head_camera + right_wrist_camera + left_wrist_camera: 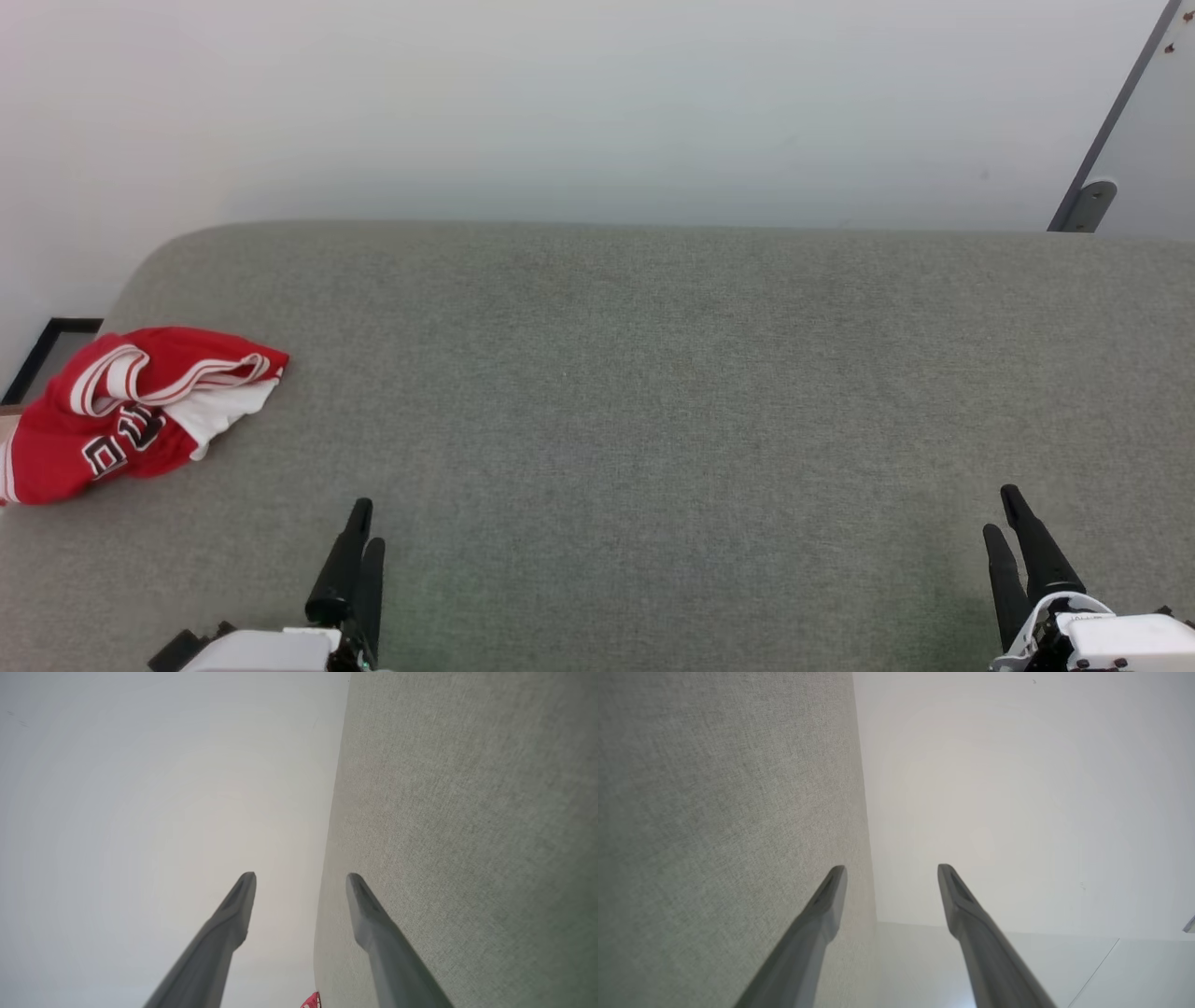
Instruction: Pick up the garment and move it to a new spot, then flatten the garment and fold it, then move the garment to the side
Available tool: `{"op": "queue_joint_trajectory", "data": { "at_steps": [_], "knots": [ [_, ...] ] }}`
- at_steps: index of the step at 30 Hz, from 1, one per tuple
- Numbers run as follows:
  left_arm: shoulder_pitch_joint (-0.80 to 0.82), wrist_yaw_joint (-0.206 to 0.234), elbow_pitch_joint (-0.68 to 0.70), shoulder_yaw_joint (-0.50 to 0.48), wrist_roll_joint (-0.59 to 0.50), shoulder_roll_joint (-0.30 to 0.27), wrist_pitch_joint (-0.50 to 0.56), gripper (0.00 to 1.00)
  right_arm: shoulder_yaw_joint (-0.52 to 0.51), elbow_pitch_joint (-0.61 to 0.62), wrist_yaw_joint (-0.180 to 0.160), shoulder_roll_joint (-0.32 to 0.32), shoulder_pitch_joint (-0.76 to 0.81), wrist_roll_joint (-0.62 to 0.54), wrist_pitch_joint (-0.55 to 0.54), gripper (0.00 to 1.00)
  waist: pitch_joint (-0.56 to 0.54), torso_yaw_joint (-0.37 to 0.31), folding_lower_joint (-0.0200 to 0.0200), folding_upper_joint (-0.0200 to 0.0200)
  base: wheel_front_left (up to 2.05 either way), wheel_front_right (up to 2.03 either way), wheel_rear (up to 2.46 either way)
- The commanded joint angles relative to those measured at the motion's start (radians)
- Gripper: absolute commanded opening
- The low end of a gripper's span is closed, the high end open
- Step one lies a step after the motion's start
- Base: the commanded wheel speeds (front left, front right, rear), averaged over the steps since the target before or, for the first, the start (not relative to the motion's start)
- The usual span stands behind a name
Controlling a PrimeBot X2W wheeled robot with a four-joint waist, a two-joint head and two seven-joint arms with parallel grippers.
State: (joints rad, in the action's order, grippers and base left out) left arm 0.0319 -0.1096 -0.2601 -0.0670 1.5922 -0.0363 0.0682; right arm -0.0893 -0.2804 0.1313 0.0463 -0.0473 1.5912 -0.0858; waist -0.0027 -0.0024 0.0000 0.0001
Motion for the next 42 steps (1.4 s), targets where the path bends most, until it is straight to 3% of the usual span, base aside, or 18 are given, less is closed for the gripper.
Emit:
{"op": "queue_joint_trajectory", "data": {
  "at_steps": [1,15,31,42],
  "knots": [
    [0.006,0.012,0.039,0.018,-0.035,-0.015,-0.021,1.00,0.014,0.032,0.000,0.012,-0.011,-0.023,0.019,1.00,-0.003,-0.001,0.0000,-0.0001,0.00,0.00,0.00],
    [-0.007,0.055,0.083,0.083,-0.221,-0.073,-0.085,1.00,0.067,0.041,0.000,0.070,-0.011,-0.176,0.091,1.00,-0.014,-0.005,0.0000,-0.0001,0.00,0.00,0.00],
    [-0.014,0.125,0.090,0.152,-0.534,-0.134,-0.144,1.00,0.070,0.015,0.000,0.103,-0.025,-0.510,0.148,1.00,-0.027,-0.009,0.0000,-0.0001,0.00,0.00,0.00],
    [-0.023,0.134,0.098,0.163,-0.715,-0.153,-0.179,1.00,0.043,0.027,0.000,0.103,-0.019,-0.689,0.157,1.00,-0.035,-0.010,0.0000,-0.0001,0.00,0.00,0.00]
  ]
}}
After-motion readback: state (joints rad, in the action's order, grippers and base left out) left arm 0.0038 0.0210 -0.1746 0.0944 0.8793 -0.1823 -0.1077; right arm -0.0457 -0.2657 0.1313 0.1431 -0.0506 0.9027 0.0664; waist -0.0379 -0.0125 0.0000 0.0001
